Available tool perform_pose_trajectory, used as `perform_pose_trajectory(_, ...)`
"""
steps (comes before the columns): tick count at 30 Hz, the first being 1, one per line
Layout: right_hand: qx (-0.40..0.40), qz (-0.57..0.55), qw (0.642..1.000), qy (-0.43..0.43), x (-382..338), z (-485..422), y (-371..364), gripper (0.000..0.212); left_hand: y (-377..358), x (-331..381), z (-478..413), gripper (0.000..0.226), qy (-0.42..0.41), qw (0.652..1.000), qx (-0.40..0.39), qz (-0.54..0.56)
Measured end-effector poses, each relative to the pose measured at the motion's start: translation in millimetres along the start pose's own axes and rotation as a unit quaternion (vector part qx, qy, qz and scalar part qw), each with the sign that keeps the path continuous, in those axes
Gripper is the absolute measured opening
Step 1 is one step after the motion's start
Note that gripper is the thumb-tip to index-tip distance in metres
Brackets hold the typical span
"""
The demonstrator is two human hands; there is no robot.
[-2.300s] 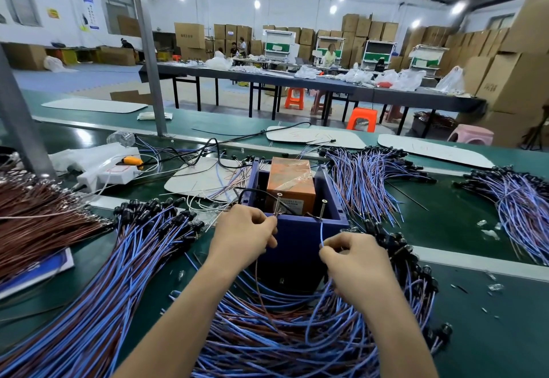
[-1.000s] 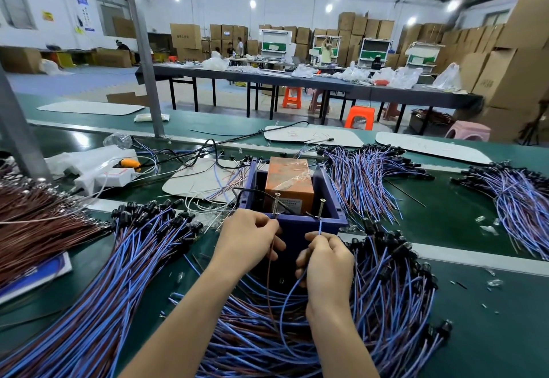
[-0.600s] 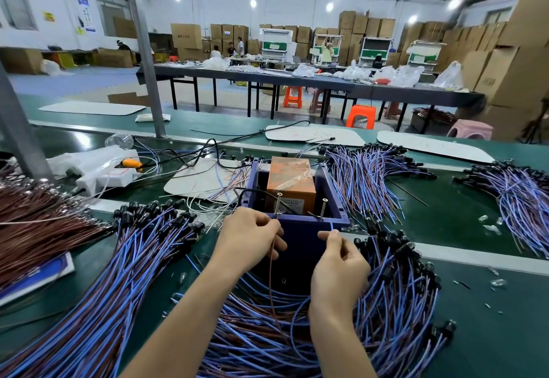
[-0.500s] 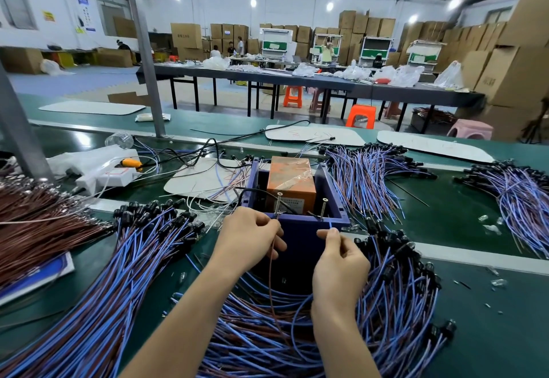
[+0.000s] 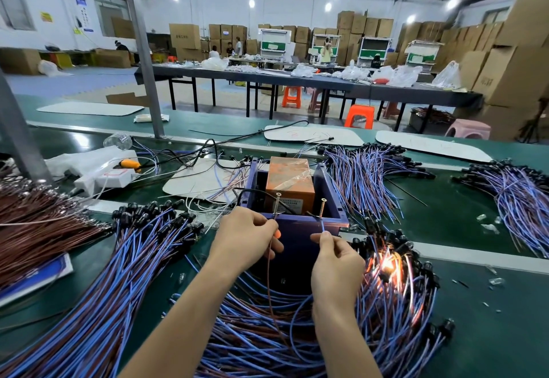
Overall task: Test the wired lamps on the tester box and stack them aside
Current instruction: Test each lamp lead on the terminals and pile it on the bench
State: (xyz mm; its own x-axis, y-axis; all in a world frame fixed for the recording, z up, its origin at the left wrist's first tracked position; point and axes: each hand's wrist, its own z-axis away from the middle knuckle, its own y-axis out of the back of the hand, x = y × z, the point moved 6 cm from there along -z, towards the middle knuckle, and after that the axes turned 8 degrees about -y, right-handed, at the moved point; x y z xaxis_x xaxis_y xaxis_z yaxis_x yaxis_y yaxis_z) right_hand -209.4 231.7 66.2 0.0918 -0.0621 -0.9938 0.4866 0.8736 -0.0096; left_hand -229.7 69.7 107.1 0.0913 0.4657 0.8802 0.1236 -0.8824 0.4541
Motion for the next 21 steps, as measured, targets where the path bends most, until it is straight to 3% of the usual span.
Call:
perform_pose_trajectory(5,-0.041,-0.015,0.998,0.034,-7,3,-5,0.030,3,3,0,0.027,-0.009,1.000,-0.004,0.007)
perform_pose_trajectory(9,-0.232,0.032,0.969,0.077,-22,19,-28,0.044,29,4,-6,0.026,-0.027,0.998,0.053,-0.012)
perform_pose_trajectory(12,-0.344,0.154,0.922,0.089,-18,29,-40,0.056,71,-7,-13,0.021,-0.015,0.987,0.133,-0.088)
perform_pose_trajectory(14,-0.401,0.255,0.875,0.090,-11,38,-45,0.048,97,-29,-15,0.020,0.030,0.974,0.156,-0.162)
perform_pose_trajectory(18,-0.482,0.425,0.763,0.070,6,57,-50,0.038,108,-81,-20,0.034,0.118,0.950,0.068,-0.280)
perform_pose_trajectory(21,-0.498,0.460,0.733,0.053,5,62,-50,0.045,92,-95,-24,0.044,0.124,0.919,0.022,-0.375)
